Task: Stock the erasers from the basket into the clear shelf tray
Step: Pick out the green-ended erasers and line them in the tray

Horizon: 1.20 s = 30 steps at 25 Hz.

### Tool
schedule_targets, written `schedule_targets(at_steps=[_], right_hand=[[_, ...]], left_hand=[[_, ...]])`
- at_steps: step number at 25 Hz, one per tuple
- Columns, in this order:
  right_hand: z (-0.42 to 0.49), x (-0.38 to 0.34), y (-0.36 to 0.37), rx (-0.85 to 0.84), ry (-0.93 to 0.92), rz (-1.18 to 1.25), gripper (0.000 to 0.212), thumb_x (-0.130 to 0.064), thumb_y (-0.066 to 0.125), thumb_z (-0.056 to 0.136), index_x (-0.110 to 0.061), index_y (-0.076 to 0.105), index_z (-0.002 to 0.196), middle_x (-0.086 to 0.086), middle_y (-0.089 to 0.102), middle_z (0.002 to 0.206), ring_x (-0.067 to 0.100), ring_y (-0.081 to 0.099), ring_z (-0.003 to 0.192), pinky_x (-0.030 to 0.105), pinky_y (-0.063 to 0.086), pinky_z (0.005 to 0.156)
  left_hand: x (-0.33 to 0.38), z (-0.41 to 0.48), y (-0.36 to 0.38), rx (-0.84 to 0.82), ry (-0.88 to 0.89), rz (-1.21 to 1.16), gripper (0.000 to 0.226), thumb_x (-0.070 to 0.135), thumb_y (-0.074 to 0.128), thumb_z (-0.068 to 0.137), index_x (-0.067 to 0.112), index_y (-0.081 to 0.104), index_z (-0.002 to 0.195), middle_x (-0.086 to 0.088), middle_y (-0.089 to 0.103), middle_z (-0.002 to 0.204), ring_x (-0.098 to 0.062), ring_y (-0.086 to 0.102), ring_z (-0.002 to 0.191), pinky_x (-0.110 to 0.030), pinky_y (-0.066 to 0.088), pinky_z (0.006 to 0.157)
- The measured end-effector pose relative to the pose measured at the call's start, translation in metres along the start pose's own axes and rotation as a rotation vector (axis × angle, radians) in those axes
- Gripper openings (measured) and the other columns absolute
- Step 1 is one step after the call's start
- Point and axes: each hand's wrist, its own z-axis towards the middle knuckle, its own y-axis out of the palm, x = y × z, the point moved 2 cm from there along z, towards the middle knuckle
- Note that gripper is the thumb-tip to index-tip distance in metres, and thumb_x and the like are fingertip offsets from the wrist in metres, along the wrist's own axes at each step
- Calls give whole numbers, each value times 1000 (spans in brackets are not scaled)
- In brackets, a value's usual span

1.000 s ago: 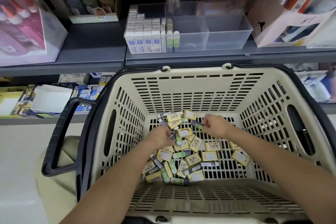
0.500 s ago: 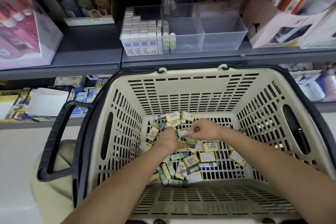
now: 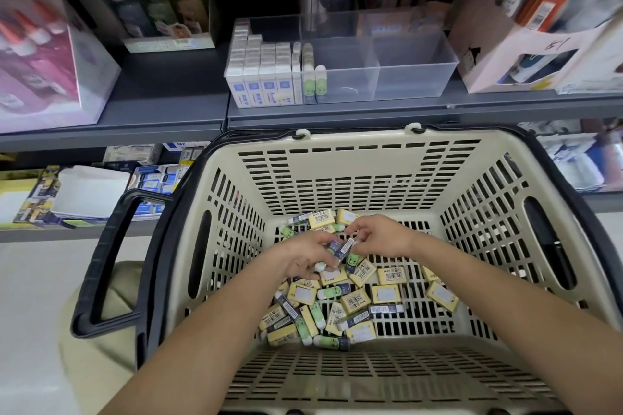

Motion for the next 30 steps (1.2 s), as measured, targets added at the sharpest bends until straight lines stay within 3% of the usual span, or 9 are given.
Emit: schedule_targets(at_steps=[5,7,9,12,16,19,22,27,30], right_hand=[[-2,-5,-8,66,-83,10,19,-8,64,85,-12,65,103,0,54,65,0,49,50,18,46,59],[-4,-10,-9,84,-99,34,22,-9,64,85,-13,65,106,3,57,71,4,53,57,19,49,65],[-5,-16,-6,109,-107,17,22,-10,65,84,-12,65,106,3,58,74,6,51,58,21,48,65],[-7,-22,-6,101,-87,95,17,-7,67,82,-7,62,98,1,57,73,8,54,60,22,49,64],[-10,-27,-22,260,-124,89,16,-10,71,79,-18,58,78,-3,58,73,8,55,64,27,51,68],[-13,-33,-15,214,-175,144,22,-7,72,76,-21,56,80,-4,59,80,6,57,64,19,49,59],[-11,-36,2,108,-227,140,22,-3,72,75,-20,59,79,2,63,83,13,60,73,31,54,70],[-6,-34,-1,144,-231,264,17,-3,67,81,-19,61,80,0,61,77,15,57,69,28,51,70],[-4,-28,-7,200,-181,215,22,-8,68,82,-20,59,98,-4,52,82,7,51,61,13,43,59]], left_hand=[[4,-2,-5,-27,60,-212,35,-3,55,90,5,53,124,-5,63,100,-13,63,83,-26,57,70],[5,-2,-6,-12,63,-280,34,4,56,91,-2,50,124,-12,61,117,-15,64,90,-28,58,72],[6,-3,-4,-26,73,-290,44,9,63,88,-2,47,127,-12,58,122,-17,63,96,-29,58,74],[5,-3,-3,-25,81,-269,40,6,66,85,1,50,122,-4,67,97,-12,67,79,-26,57,70],[5,-4,-5,36,34,-356,36,1,62,85,0,47,117,-15,55,121,-17,65,76,-30,59,66],[7,-7,-10,-11,69,-504,16,6,58,87,7,57,102,-10,65,98,-18,66,75,-27,58,65],[9,-11,-12,-61,109,-577,14,21,58,90,11,60,100,-4,68,81,-14,67,70,-26,56,65],[7,-10,-13,-40,176,-565,20,10,65,86,10,61,105,-3,69,90,-14,67,80,-29,56,72],[10,-13,-9,-111,149,-512,12,5,64,85,13,64,94,-1,70,78,-13,67,71,-30,57,69]])
